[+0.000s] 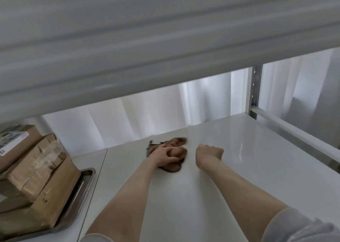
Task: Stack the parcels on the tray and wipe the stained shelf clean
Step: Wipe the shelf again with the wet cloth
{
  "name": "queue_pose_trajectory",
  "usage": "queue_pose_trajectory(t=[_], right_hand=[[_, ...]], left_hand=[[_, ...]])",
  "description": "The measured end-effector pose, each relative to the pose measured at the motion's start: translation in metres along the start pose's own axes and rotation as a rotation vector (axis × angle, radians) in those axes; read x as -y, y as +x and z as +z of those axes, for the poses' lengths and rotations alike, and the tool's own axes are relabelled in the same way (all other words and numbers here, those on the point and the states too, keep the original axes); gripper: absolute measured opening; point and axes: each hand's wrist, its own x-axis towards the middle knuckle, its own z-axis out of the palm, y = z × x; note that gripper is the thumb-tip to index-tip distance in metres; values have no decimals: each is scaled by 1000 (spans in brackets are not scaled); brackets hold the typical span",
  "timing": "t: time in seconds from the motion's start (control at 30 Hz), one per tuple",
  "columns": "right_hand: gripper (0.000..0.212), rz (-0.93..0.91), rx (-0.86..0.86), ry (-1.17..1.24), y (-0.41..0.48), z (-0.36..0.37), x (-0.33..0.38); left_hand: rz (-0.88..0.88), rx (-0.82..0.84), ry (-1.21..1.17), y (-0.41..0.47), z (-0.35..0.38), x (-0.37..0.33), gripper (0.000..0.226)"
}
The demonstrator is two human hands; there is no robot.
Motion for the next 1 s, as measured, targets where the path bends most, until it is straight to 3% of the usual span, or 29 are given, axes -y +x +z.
queue_pose_trajectory(t=[0.17, 0.27, 0.33, 0.43, 0.57, 0.73, 0.83, 0.9, 1.0], right_hand=[[56, 42, 15, 24, 10, 6, 11], [53, 76, 35, 48, 17, 8, 9], [50, 73, 50, 34, 20, 10, 6], [43, -34, 15, 6, 20, 11, -4], [42, -76, -26, 165, 19, 4, -28], [42, 67, -128, 701, 24, 3, -67], [38, 180, -247, 774, 20, -3, -77], [41, 200, -252, 722, 14, -8, -73], [43, 160, -215, 646, 3, -10, -53]], left_hand=[[-419, -112, 105, -17, -24, 85, 66], [-539, -119, 77, -5, -28, 98, 54], [-569, -90, 54, 28, -24, 108, 58], [-432, -40, 70, 110, -4, 109, 65], [-180, 7, 74, 90, 3, -15, 57], [131, 119, 58, 79, 28, -116, 47], [283, 189, 37, 56, 39, -143, 46], [329, 201, -76, 32, 43, -143, 45], [238, 217, -185, -2, 39, -122, 42]])
